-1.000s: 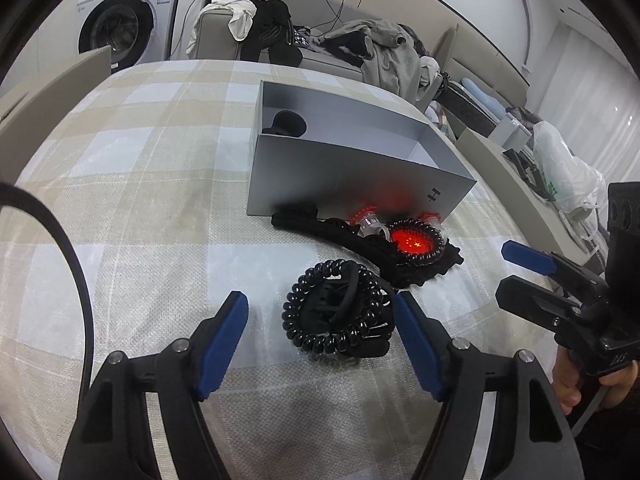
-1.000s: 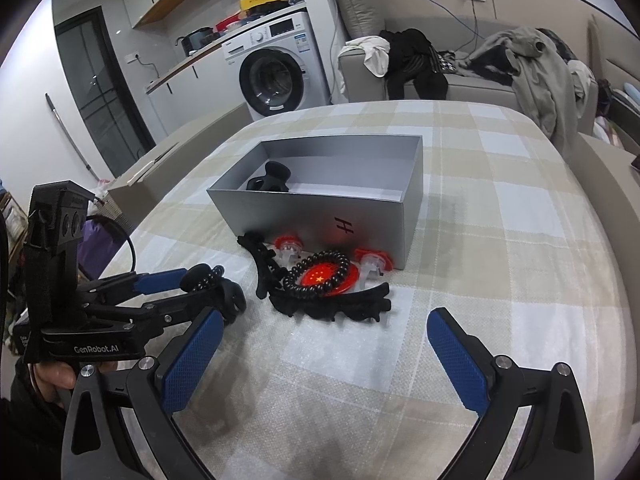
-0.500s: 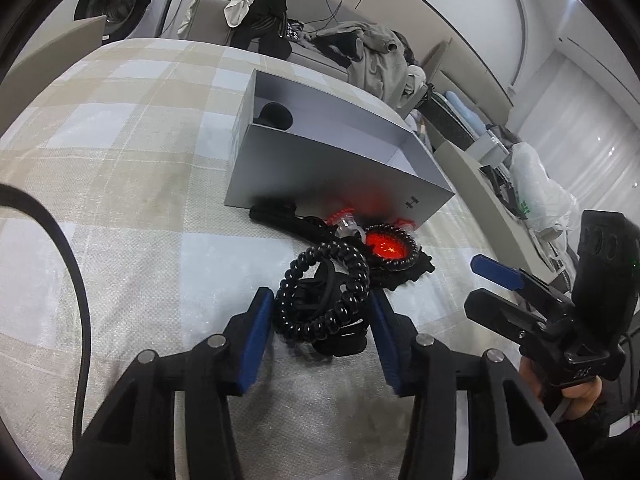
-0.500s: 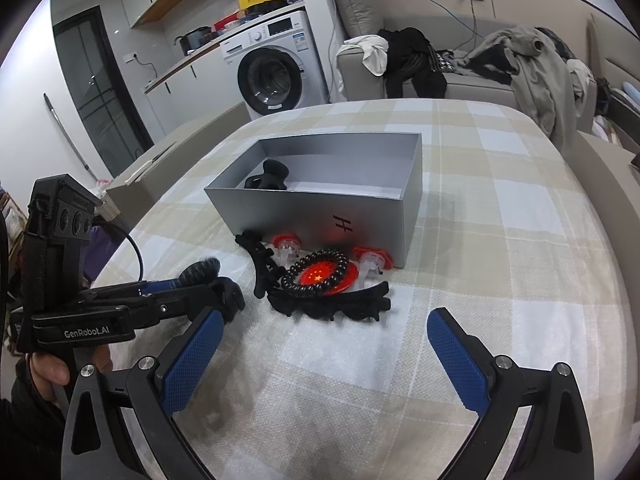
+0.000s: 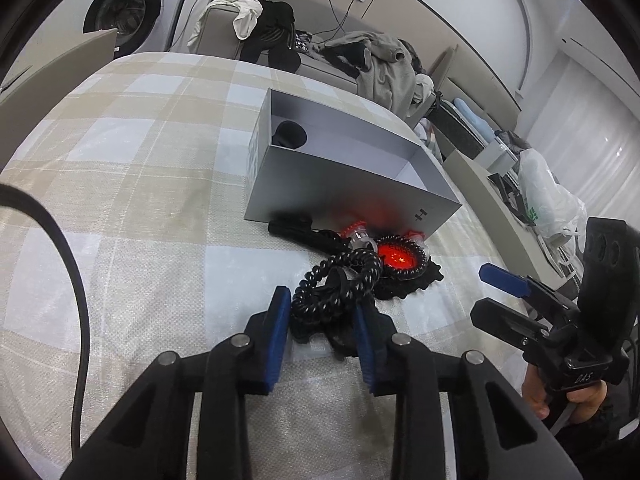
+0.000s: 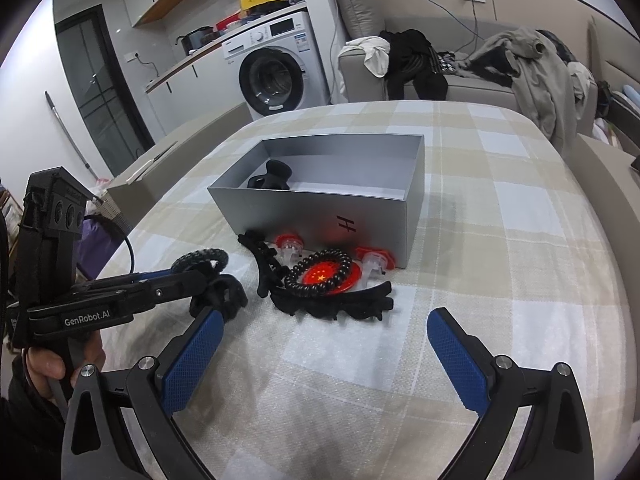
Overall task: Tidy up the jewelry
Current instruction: 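Lift the claw clip with the left tool, pulling it free of the bracelet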
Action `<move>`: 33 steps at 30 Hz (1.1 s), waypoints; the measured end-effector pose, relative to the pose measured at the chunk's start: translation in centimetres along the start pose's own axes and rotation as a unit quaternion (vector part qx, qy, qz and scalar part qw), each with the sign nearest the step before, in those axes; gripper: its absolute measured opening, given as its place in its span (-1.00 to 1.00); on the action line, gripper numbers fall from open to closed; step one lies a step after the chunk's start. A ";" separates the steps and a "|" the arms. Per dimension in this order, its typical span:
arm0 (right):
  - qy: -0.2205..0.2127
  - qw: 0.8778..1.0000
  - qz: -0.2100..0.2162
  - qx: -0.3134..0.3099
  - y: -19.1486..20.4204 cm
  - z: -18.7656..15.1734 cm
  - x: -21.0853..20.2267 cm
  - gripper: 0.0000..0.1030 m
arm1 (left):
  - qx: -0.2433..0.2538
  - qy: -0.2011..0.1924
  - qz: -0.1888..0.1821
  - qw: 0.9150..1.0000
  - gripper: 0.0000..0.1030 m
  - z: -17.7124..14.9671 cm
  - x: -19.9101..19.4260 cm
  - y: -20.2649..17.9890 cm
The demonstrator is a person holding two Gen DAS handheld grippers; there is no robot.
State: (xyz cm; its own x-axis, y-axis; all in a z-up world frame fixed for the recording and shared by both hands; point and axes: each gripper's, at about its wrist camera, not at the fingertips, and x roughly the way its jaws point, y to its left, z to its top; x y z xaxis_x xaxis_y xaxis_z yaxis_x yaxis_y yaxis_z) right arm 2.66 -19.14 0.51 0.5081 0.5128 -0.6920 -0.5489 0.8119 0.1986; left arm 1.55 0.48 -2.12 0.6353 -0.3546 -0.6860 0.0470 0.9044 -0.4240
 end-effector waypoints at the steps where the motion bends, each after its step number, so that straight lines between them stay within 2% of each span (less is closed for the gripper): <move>1: 0.000 1.000 0.000 0.000 0.0 0.0 0.0 0.99 | 0.000 -0.003 -0.002 1.000 -0.53 0.0 -0.1 0.0; 6: 0.000 1.000 -0.002 0.001 0.0 0.0 0.0 0.99 | 0.007 -0.015 -0.003 1.000 -0.54 0.3 -0.7 -0.2; 8: 0.000 1.000 -0.001 0.001 0.0 0.0 -0.1 0.99 | 0.009 -0.019 -0.004 1.000 -0.74 0.4 -0.7 -0.2; 19: 0.000 1.000 -0.001 0.002 0.0 0.0 0.0 0.99 | 0.007 -0.012 -0.009 1.000 -0.74 0.5 -0.4 -0.2; 24: 0.000 1.000 -0.001 0.000 0.1 0.0 0.0 0.99 | 0.005 0.001 -0.002 1.000 -0.66 0.4 -0.2 -0.2; 26: 0.000 1.000 0.000 0.001 0.0 -0.1 0.0 0.99 | 0.000 0.016 -0.003 1.000 -0.56 0.1 0.2 -0.1; 29: 0.001 1.000 -0.001 0.002 -0.1 -0.1 0.1 0.99 | -0.010 0.016 -0.010 1.000 -0.41 -0.2 0.1 0.2; 33: 0.001 1.000 0.000 0.003 -0.1 -0.1 0.2 0.99 | -0.012 0.023 -0.018 0.999 -0.39 -0.3 0.1 0.2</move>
State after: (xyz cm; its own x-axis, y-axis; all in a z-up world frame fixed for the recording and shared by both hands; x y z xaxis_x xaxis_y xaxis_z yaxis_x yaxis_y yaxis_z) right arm 2.77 -19.17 0.24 0.5071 0.5125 -0.6929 -0.5448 0.8136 0.2030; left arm 1.37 0.53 -2.42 0.5975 -0.3980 -0.6961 0.0498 0.8849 -0.4632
